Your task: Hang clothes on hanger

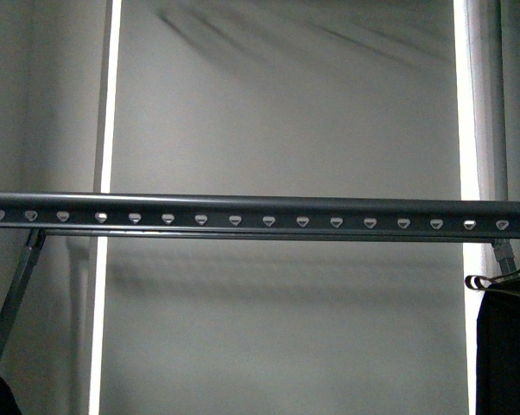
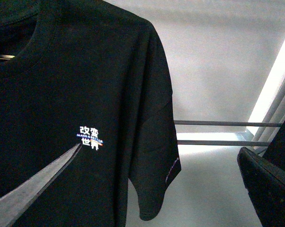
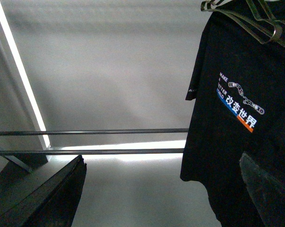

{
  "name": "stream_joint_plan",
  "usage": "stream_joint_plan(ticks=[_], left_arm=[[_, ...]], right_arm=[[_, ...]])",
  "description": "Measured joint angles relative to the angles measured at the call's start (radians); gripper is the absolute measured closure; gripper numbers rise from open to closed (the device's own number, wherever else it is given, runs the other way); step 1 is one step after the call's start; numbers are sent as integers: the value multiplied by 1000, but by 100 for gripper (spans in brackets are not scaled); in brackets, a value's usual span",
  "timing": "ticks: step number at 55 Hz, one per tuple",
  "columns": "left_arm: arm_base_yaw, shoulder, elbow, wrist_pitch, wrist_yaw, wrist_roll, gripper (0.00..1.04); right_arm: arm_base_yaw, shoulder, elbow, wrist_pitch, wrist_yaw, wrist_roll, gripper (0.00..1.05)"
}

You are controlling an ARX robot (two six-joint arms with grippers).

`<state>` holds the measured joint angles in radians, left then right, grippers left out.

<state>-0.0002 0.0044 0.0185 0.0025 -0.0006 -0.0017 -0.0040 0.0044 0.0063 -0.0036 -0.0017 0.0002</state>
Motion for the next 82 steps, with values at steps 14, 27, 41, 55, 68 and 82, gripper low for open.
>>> stream_joint_plan(ticks=[14, 27, 41, 55, 68, 82], left_arm=[[0, 0, 0, 0, 0, 0, 7], [91, 119, 29, 19, 296, 31, 7], [90, 805, 438, 270, -54, -383, 7], [-13, 1303, 828, 214, -313, -686, 7], [-22, 1466, 1022, 221, -421, -720, 7], [13, 1556, 1133, 180, -461, -720, 29]], right_arm=[[0, 0, 0, 0, 0, 0, 7], [0, 0, 0, 0, 0, 0, 7], [1, 0, 0, 0, 0, 0, 7], [1, 0, 0, 0, -1, 0, 7], [1, 0, 0, 0, -1, 0, 7], [1, 0, 0, 0, 0, 0, 7]])
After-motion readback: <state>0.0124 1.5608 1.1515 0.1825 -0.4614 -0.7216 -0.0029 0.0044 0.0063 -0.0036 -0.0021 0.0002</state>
